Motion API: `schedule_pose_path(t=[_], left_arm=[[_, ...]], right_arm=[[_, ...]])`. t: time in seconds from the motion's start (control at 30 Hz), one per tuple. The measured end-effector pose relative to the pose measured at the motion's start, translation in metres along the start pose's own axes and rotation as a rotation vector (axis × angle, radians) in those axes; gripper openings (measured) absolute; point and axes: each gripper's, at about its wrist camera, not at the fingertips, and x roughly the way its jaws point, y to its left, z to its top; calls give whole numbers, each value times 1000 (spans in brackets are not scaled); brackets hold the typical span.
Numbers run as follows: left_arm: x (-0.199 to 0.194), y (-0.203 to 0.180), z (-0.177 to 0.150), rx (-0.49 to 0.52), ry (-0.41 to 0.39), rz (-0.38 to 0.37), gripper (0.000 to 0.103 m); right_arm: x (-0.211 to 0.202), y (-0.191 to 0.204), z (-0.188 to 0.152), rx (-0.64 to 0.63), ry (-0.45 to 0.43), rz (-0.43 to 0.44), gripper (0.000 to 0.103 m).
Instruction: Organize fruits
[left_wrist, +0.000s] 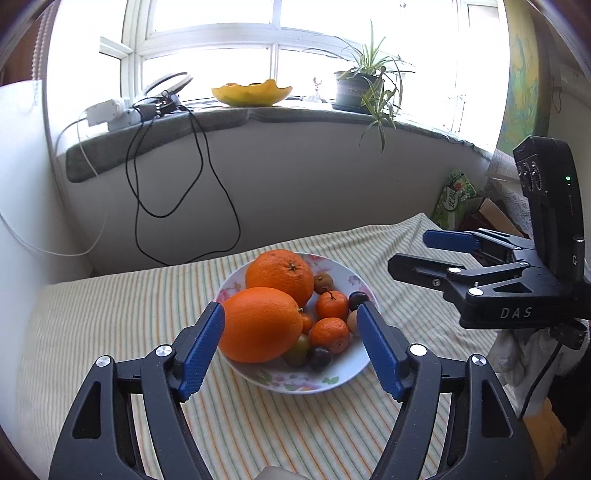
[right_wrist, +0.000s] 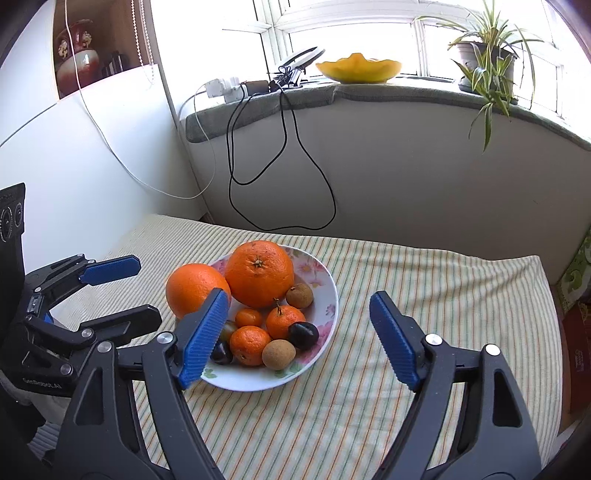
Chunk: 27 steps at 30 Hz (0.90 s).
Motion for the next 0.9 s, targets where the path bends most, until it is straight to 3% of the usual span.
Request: schedule_pose_path(t=[0.23, 0.9], left_arm=[[-14, 7, -11, -40, -24, 64, 80], [-29, 11, -17, -49, -46, 106, 80]], right_arm=[[-19, 9, -8, -19, -38, -57, 96], [-22, 13, -21, -28, -17, -78, 97]])
